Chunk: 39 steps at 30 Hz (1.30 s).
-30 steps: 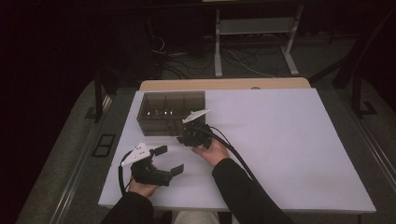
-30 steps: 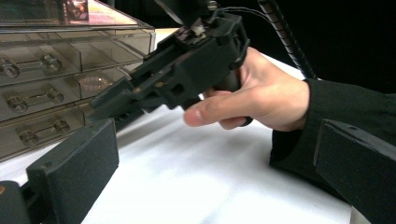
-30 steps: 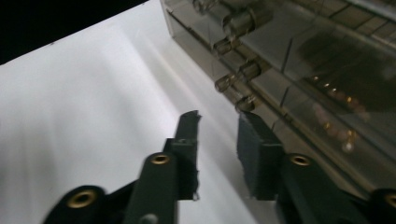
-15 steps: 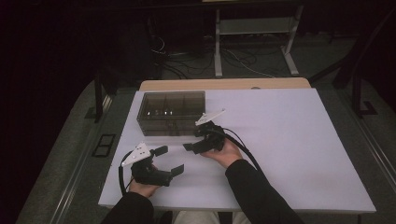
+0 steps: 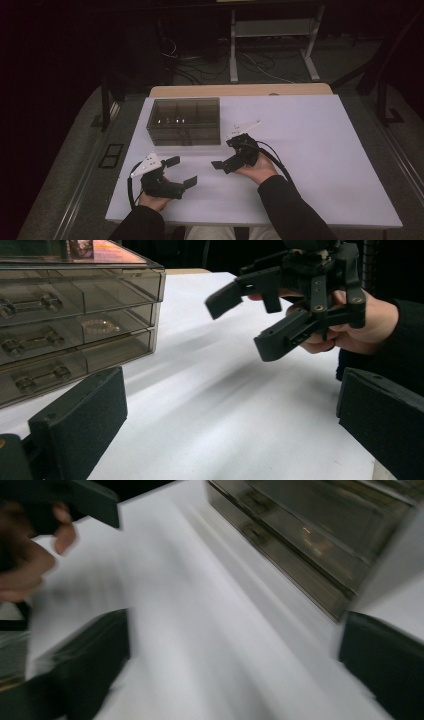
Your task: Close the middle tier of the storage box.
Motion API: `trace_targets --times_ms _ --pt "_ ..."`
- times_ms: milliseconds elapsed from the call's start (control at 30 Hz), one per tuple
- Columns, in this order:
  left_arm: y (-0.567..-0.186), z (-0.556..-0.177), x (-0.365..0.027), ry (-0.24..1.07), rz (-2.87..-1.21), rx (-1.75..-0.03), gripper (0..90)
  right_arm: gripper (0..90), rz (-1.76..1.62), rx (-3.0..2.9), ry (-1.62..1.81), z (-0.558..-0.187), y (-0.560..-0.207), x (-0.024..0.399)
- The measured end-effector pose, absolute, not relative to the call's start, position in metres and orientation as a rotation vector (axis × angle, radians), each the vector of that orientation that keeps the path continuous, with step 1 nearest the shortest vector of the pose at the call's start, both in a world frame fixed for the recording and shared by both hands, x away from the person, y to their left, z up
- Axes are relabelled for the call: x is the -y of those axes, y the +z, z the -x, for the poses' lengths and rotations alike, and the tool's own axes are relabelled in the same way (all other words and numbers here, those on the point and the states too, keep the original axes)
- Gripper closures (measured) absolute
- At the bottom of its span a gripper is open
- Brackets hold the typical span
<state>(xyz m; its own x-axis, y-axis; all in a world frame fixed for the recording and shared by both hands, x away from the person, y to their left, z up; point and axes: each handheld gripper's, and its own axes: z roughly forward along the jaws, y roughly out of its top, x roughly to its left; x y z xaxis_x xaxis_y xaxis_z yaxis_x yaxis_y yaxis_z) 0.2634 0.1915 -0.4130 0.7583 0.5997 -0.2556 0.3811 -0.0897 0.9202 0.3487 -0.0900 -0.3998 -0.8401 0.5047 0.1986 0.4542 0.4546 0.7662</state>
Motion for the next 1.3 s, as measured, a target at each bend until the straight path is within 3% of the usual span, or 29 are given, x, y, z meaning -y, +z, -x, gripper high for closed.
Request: trace_targets --times_ms 367,1300 --pt "-0.414 -0.264 -0.191 0.213 -1.716 -0.778 0.0 0.0 -0.943 -2.578 1.346 -0.34 -0.4 0.132" --pt "-0.413 -0.264 -0.191 0.213 -1.727 -0.775 0.0 0.0 -0.966 -2.513 1.309 -0.312 -0.4 0.183"
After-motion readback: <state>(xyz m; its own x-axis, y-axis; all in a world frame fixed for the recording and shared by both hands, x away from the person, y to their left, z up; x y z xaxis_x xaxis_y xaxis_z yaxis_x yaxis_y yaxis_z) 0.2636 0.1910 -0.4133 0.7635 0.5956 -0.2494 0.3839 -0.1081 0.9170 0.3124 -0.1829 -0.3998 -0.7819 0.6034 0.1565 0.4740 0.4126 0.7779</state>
